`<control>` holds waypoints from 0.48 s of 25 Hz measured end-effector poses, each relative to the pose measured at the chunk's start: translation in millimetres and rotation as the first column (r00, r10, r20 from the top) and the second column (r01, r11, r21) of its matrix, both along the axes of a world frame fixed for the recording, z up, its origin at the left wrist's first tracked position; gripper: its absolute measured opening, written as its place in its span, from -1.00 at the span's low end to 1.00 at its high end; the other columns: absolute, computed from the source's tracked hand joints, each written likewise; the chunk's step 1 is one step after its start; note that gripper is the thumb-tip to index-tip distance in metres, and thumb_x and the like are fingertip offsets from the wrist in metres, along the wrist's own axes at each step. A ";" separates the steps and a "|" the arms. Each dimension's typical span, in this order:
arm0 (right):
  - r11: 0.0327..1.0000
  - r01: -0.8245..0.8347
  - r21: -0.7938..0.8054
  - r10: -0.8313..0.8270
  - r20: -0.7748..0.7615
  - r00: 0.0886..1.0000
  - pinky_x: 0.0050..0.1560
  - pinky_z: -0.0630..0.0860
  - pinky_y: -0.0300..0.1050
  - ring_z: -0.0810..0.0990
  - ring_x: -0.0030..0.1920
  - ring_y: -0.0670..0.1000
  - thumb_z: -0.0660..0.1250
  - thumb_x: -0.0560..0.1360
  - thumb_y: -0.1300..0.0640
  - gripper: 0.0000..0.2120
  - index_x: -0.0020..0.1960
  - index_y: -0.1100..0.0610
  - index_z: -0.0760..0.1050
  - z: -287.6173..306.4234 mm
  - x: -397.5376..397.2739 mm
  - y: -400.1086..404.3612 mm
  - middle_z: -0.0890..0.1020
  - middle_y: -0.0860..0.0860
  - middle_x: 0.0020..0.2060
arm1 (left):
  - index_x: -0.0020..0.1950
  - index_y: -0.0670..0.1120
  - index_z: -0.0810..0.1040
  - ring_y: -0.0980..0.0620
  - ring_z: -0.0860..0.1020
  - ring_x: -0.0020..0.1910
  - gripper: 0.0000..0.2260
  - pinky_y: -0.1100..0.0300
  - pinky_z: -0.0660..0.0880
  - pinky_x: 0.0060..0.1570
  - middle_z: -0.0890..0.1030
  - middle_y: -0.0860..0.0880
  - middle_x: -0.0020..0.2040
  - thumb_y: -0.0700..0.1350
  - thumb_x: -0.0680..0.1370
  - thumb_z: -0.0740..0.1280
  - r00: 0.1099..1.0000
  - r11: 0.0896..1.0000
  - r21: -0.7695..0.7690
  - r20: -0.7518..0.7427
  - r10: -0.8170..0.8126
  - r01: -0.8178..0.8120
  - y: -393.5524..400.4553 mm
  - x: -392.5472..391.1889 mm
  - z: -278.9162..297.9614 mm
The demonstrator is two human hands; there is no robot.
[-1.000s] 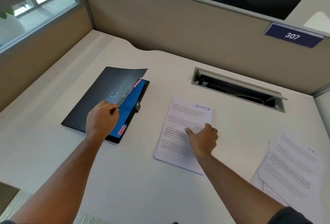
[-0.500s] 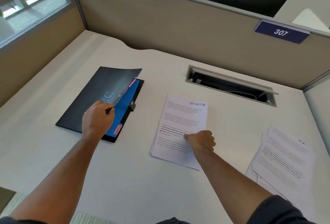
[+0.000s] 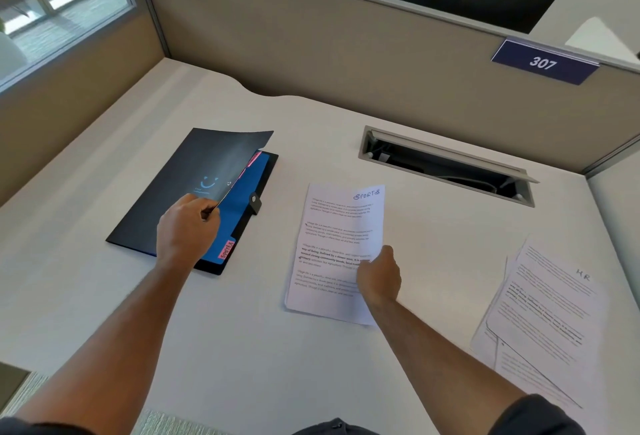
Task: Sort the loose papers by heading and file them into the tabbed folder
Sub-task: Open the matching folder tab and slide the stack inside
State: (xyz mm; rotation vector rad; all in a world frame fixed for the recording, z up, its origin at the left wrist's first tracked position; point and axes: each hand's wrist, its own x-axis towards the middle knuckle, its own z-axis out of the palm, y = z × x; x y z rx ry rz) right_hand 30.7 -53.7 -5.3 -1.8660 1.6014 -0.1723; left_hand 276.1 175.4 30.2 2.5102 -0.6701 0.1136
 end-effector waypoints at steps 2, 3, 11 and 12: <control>0.997 -0.069 0.019 0.067 0.094 0.993 -0.09 0.60 -0.01 0.64 -0.05 0.11 0.24 0.57 0.23 -0.90 0.07 0.11 0.42 2.4 1.5 5.8 0.63 0.00 -0.04 | 0.06 -0.10 0.74 -0.04 0.62 -0.14 -0.86 0.16 0.52 -0.26 0.69 -0.09 -0.01 -0.15 0.58 0.40 1.000 1.000 -0.003 -0.001 0.003 -0.003 0.2 0.7 1.3; 0.995 -0.094 0.046 0.086 0.156 0.984 -0.09 0.60 -0.02 0.64 -0.05 0.09 0.25 0.57 0.23 -0.92 0.05 0.10 0.43 4.1 3.8 6.9 0.63 -0.03 -0.05 | 0.05 -0.10 0.74 -0.04 0.62 -0.14 -0.87 0.16 0.51 -0.25 0.69 -0.09 -0.01 -0.15 0.58 0.40 1.000 1.000 -0.007 -0.003 0.005 -0.005 0.5 0.9 2.2; 0.965 -0.130 0.228 -0.010 0.524 0.851 -0.06 0.65 0.01 0.68 -0.06 0.06 0.43 0.51 0.26 -0.84 0.08 0.16 0.57 32.3 25.0 -17.0 0.70 0.02 -0.02 | 0.06 -0.08 0.74 0.01 0.60 -0.13 -0.86 0.18 0.51 -0.23 0.69 -0.06 -0.01 -0.13 0.57 0.40 0.999 0.999 -0.033 -0.027 0.025 -0.026 2.5 2.4 8.0; 0.953 -0.152 0.264 -0.012 0.533 0.846 0.01 0.66 0.08 0.70 -0.03 0.11 0.44 0.50 0.27 -0.83 0.08 0.17 0.58 34.1 27.1 -21.2 0.72 0.04 0.00 | 0.06 -0.09 0.74 0.01 0.60 -0.13 -0.87 0.18 0.50 -0.24 0.69 -0.06 -0.01 -0.13 0.58 0.40 0.999 0.999 -0.036 -0.030 0.024 -0.025 1.9 2.3 8.5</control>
